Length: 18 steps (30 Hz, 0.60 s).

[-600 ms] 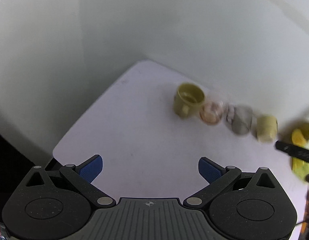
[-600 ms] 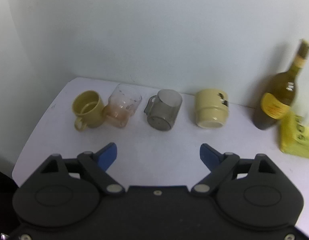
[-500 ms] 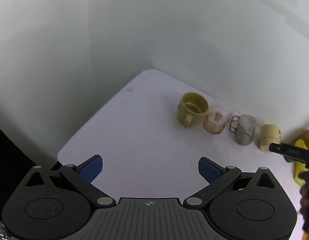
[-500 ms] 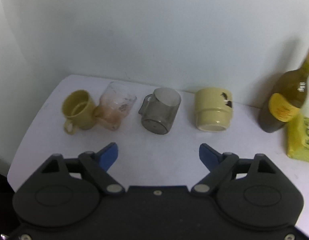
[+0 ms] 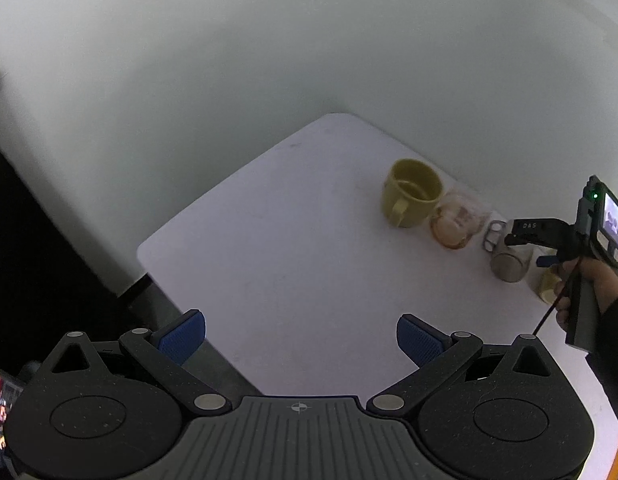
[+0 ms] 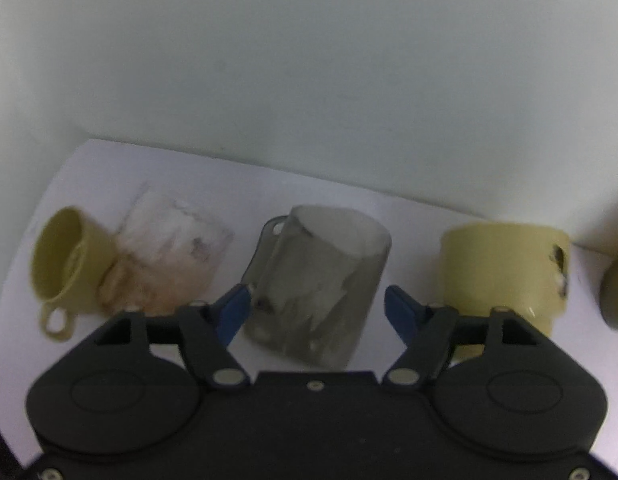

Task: Flip cup upright
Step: 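Grasp the grey translucent mug with the right gripper, then carry the grey mug toward the left gripper, set it down, open right gripper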

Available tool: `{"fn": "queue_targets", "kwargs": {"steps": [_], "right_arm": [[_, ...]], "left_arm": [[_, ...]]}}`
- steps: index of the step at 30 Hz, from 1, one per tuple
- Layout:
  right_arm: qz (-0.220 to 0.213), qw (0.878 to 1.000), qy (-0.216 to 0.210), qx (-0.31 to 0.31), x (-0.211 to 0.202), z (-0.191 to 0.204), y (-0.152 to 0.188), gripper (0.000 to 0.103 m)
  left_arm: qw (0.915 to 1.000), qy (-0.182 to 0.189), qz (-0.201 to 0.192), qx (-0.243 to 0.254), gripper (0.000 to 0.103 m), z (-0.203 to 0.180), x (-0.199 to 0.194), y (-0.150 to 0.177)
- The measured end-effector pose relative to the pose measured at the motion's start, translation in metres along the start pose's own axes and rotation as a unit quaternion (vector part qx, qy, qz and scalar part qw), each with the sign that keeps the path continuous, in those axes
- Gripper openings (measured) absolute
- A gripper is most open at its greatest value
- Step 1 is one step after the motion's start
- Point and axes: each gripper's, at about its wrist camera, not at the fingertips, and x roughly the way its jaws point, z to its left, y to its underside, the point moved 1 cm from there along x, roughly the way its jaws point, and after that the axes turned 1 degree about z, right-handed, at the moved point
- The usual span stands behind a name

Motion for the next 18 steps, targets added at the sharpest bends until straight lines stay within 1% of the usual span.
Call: {"fn": "queue_targets", "kwargs": {"steps": [1,2,4,5,7,8,9,10,11,12,13,14,15,16,18], "right_arm": [[0.009,1.000,-0.002,-0.003,0.005,0.000,0.000,0.073],[0.025,1.000,-0.009,-0.003,0.012,0.001,0.002,0.073],[0.021,1.000,-0.012,0.003,0.012,0.002,0.008,0.072],[0.019,1.000,-0.009,-0.002,0.008,0.005,0.017,0.072],[0.025,1.000,-0.010,0.004,0.005,0.005,0.024,0.072],[0.036,0.999,-0.012,0.017,-0.002,0.005,0.036,0.072],[0.042,0.999,-0.009,0.024,-0.007,0.005,0.046,0.072],[0.044,0.999,-0.008,0.027,-0.009,0.005,0.048,0.072],[0.054,0.998,-0.007,0.038,-0.015,0.005,0.060,0.072],[0.071,0.996,-0.011,0.053,-0.023,0.008,0.079,0.072],[0.074,0.996,-0.012,0.053,-0.025,0.009,0.083,0.072],[0.086,0.995,-0.013,0.047,-0.035,0.018,0.106,0.072],[0.089,0.995,-0.012,0.041,-0.043,0.021,0.118,0.072],[0.098,0.995,-0.015,0.029,-0.050,0.031,0.135,0.072],[0.113,0.993,-0.025,0.017,-0.060,0.044,0.155,0.072]], "left_arm": [[1.0000,0.000,0.000,-0.003,0.103,0.001,-0.001,0.000],[0.9999,0.005,-0.003,-0.013,0.103,0.007,-0.001,-0.005],[0.9998,0.011,-0.009,-0.013,0.103,0.010,-0.002,-0.009],[0.9998,0.011,-0.010,-0.013,0.103,0.011,-0.005,-0.009],[0.9996,0.023,-0.012,-0.005,0.103,0.012,-0.005,-0.013],[0.9996,0.025,-0.011,-0.004,0.103,0.011,-0.005,-0.014],[0.9993,0.034,-0.012,0.005,0.103,0.011,-0.003,-0.019],[0.9991,0.039,-0.015,0.011,0.103,0.012,-0.003,-0.022],[0.9986,0.046,-0.019,0.017,0.103,0.012,-0.002,-0.025],[0.9982,0.051,-0.022,0.022,0.103,0.011,-0.002,-0.027],[0.9977,0.057,-0.024,0.028,0.103,0.011,0.000,-0.029],[0.9972,0.062,-0.024,0.035,0.103,0.009,0.003,-0.032],[0.9970,0.064,-0.024,0.036,0.103,0.009,0.005,-0.033],[0.9960,0.073,-0.024,0.044,0.103,0.009,0.007,-0.035],[0.9949,0.083,-0.024,0.052,0.103,0.009,0.009,-0.036]]}}
